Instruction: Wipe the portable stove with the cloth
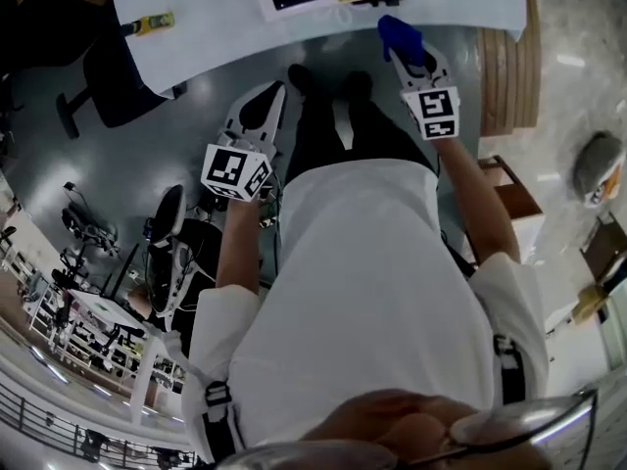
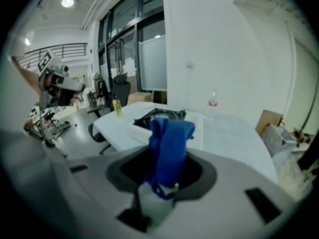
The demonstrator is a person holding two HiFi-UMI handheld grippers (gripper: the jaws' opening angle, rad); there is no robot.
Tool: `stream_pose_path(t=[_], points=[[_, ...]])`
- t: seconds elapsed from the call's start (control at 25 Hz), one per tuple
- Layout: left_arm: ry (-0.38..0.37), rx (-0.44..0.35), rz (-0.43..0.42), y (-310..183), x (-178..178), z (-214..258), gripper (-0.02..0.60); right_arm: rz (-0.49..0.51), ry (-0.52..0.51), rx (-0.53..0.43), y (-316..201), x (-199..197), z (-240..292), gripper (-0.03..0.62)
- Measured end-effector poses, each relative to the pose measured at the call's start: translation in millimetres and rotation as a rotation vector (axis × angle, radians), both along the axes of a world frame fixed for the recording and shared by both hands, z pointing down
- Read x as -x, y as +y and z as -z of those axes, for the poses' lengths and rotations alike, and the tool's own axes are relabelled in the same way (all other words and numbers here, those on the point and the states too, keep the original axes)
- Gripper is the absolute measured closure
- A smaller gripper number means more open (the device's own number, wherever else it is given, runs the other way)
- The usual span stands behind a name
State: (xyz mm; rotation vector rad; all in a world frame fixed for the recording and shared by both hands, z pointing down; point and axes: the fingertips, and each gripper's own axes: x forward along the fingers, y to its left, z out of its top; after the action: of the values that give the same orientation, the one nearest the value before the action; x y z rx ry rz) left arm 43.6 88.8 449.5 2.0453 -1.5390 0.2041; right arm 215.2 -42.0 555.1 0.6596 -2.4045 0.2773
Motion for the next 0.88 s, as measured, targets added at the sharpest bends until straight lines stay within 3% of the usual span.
stream_pose_path(t=[0.56,0.88], points=[[0.025,0.094,-0.108,-8.8,10.6,-30.1,0.551,-0.132,0.098,0.001,-19.3,33.7,-98.0,0.442],[0.035,0.12,-0.129,-11.1,16.8,-37.3,0.551,-0.232,0.093,0.022,-21.0,58.0,-122.6,0.441]])
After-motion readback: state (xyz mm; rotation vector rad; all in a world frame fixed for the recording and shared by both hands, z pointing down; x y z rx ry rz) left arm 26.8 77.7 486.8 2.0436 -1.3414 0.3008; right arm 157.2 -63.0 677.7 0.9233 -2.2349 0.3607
